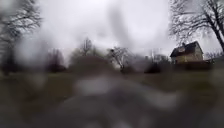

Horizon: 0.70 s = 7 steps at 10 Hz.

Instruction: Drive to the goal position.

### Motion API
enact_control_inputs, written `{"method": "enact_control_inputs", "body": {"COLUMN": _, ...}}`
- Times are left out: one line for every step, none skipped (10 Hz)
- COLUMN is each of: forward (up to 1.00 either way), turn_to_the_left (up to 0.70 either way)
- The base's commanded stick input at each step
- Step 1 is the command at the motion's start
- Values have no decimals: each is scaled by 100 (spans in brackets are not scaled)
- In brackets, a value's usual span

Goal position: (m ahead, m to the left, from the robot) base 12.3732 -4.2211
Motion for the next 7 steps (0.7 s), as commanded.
{"method": "enact_control_inputs", "body": {"forward": 85, "turn_to_the_left": 0}}
{"method": "enact_control_inputs", "body": {"forward": 85, "turn_to_the_left": 0}}
{"method": "enact_control_inputs", "body": {"forward": 85, "turn_to_the_left": 2}}
{"method": "enact_control_inputs", "body": {"forward": 85, "turn_to_the_left": 20}}
{"method": "enact_control_inputs", "body": {"forward": 85, "turn_to_the_left": 34}}
{"method": "enact_control_inputs", "body": {"forward": 85, "turn_to_the_left": 29}}
{"method": "enact_control_inputs", "body": {"forward": 85, "turn_to_the_left": 8}}
